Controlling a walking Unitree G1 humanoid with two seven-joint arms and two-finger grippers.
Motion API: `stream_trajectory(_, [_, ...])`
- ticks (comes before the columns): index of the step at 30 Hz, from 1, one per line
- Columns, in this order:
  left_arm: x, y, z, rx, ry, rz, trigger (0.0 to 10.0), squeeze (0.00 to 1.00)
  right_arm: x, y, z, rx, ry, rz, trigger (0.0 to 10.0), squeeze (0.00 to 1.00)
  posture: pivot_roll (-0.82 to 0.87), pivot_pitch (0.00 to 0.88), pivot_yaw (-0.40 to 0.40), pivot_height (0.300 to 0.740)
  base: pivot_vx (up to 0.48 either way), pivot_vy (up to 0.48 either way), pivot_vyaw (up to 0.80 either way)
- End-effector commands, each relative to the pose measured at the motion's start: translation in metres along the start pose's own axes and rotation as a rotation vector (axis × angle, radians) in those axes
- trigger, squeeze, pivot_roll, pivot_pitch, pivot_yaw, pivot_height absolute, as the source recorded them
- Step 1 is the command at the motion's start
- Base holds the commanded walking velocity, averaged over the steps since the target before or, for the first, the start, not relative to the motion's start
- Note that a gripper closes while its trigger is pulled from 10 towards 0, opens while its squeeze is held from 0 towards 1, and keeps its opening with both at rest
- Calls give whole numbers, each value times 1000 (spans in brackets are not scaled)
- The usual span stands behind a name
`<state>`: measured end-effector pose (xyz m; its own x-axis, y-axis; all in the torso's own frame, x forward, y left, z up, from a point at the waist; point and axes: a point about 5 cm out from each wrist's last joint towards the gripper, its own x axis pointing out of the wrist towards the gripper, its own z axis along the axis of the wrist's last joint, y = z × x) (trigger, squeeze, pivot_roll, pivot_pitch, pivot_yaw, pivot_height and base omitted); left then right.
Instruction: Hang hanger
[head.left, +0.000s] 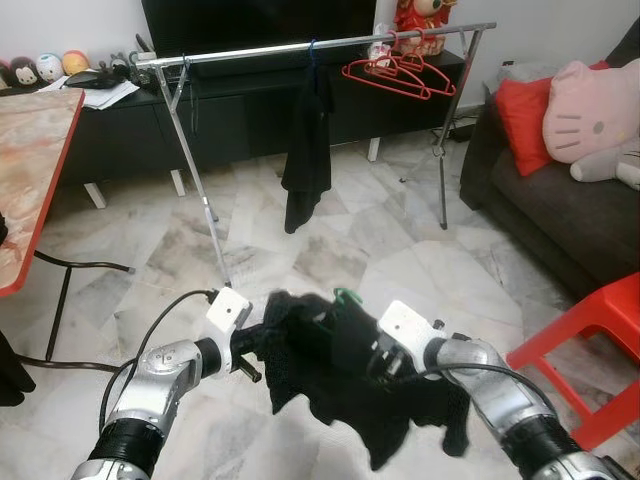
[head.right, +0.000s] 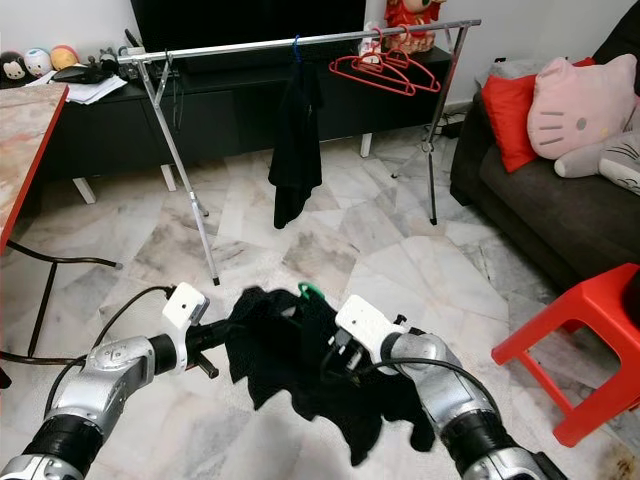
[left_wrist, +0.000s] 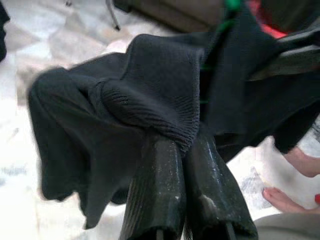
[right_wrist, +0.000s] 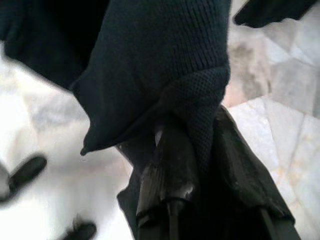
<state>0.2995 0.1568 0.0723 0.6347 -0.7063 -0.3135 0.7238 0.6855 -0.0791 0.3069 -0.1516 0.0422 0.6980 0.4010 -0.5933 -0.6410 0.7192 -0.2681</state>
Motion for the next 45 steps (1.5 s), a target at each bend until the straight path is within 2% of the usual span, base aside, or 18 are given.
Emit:
stream_trajectory(1, [1, -6, 4, 10, -10, -44, 10000, 0, 0, -8, 7, 68, -55, -72, 10000, 0, -87, 0, -16, 740, 0, 0, 0])
stream_trajectory(5, [2, -9, 3, 41, 6, -42, 10000, 0, 3, -9, 14, 130, -115, -136, 10000, 0, -71, 0, -7, 740, 0, 0, 0])
stream_trajectory(7, [3, -9, 5, 26, -12, -36, 10000, 24, 3, -8, 18, 128, -141, -143, 10000, 0, -73, 0, -6, 740, 0, 0, 0])
stream_trajectory(8, [3, -9, 7, 17, -29, -32, 10000, 1000, 3, -10, 20, 139, -158, -173, 10000, 0, -75, 0, -6, 740, 0, 0, 0])
stream_trajectory(17, [6, -12, 18, 22, -71, -34, 10000, 1000, 10, -10, 21, 195, -177, -267, 10000, 0, -60, 0, -4, 740, 0, 0, 0])
stream_trajectory(24, [5, -15, 19, 24, -70, -58, 10000, 1000, 10, -13, 25, 143, -212, -331, 10000, 0, -60, 0, 2, 740, 0, 0, 0])
stream_trajectory(31, [-2, -6, 22, 34, -77, -14, 10000, 1000, 9, -16, 27, 126, -246, -347, 10000, 0, -61, 0, 2, 740, 0, 0, 0])
stream_trajectory(36, [-12, 3, 24, 58, -63, 14, 10000, 1000, 4, -17, 23, 98, -266, -277, 10000, 0, -61, 0, 2, 740, 0, 0, 0])
stream_trajectory(38, [-18, 7, 24, 80, -47, 12, 10000, 1000, -2, -20, 17, 89, -281, -200, 10000, 0, -62, 0, 3, 740, 0, 0, 0])
stream_trajectory(41, [-22, 7, 23, 105, -32, -8, 10000, 1000, -12, -24, 9, 24, -264, -73, 10000, 0, -62, 0, 4, 740, 0, 0, 0])
stream_trajectory(45, [-24, 3, 23, 113, -29, -47, 10000, 1000, -21, -25, 9, -50, -282, 40, 10000, 0, -71, 0, 4, 740, 0, 0, 0])
